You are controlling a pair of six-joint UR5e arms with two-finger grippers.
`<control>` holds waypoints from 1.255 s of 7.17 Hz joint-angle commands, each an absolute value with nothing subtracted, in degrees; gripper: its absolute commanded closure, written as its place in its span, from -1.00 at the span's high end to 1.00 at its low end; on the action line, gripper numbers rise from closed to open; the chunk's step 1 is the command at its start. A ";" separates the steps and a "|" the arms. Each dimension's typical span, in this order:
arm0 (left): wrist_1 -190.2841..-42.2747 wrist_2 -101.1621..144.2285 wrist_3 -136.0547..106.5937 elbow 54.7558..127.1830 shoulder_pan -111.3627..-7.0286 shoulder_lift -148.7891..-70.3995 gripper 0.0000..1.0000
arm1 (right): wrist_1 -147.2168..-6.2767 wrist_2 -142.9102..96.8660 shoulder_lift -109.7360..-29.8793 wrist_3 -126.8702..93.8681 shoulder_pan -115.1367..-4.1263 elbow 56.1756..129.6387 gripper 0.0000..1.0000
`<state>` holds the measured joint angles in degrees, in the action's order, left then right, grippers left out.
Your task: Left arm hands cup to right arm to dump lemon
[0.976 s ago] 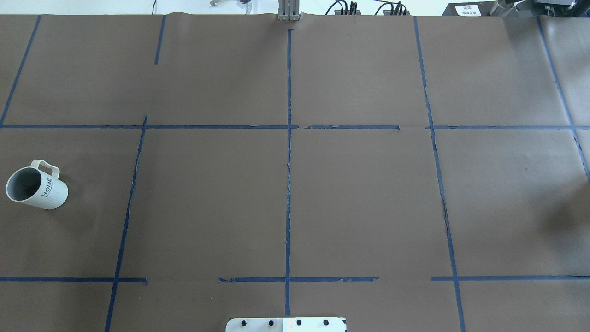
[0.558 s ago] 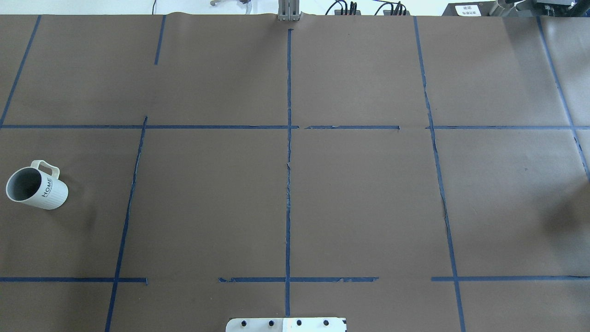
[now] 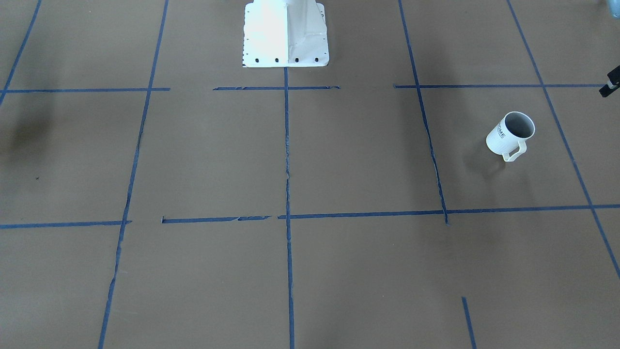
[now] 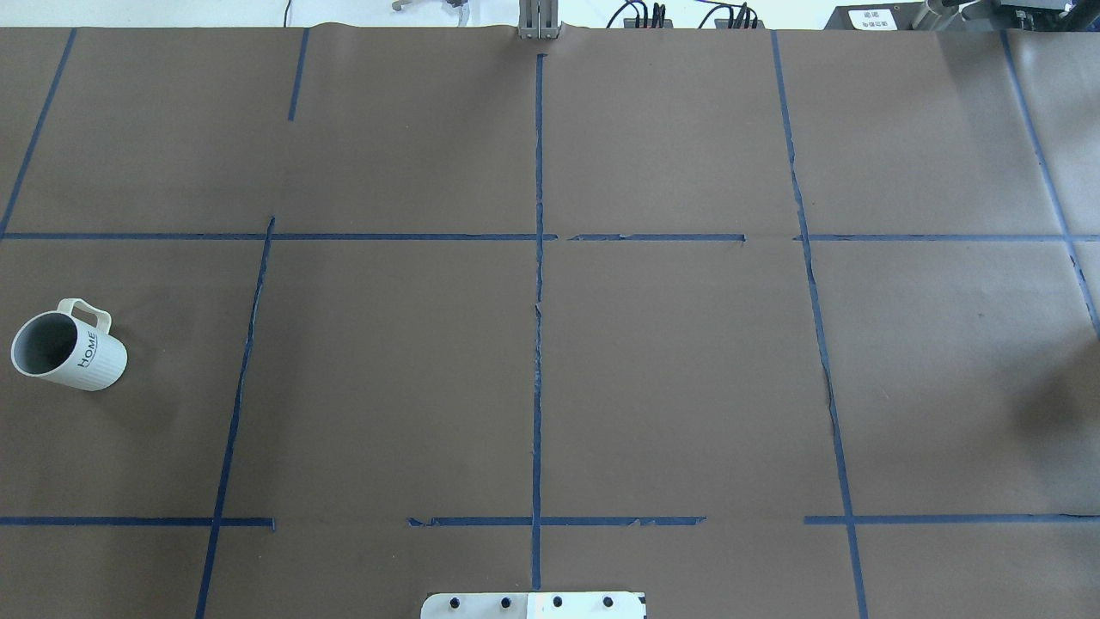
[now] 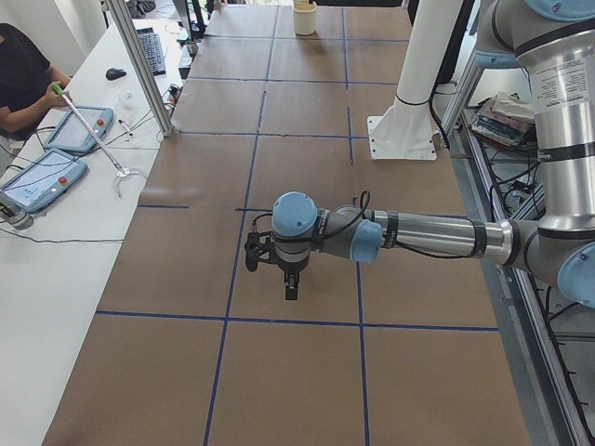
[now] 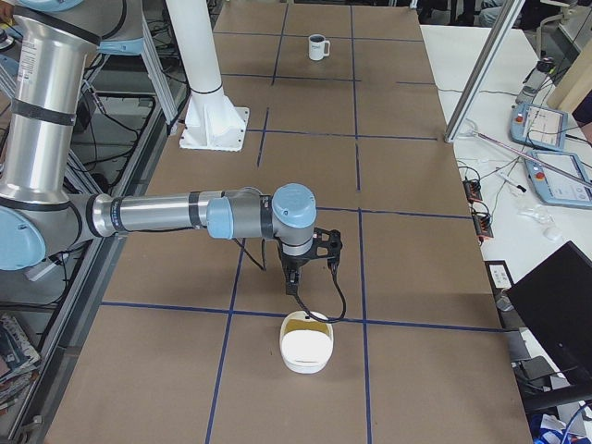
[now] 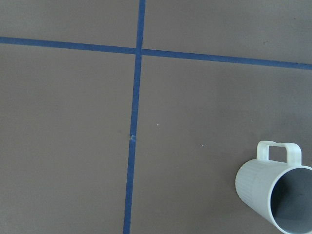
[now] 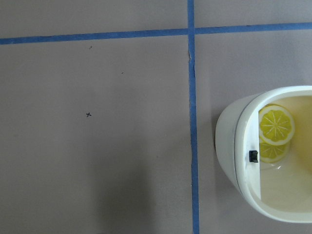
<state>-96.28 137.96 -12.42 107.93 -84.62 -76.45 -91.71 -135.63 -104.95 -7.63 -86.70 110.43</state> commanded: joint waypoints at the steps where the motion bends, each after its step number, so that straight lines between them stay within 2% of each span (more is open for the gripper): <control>1: -94.92 133.00 -4.97 108.02 -84.99 -76.64 1.00 | -91.67 -134.56 -104.68 -7.65 -86.66 109.95 1.00; 3: -94.05 133.68 -2.90 105.39 -85.25 -76.20 1.00 | -91.84 -134.73 -104.59 -7.65 -86.66 109.69 1.00; 6: -90.09 136.76 -0.11 105.30 -86.56 -76.46 1.00 | -91.76 -135.27 -104.50 -7.82 -86.66 109.34 1.00; 9: -86.74 136.84 0.09 108.01 -87.89 -75.15 1.00 | -91.58 -135.26 -104.77 -7.47 -86.75 109.68 1.00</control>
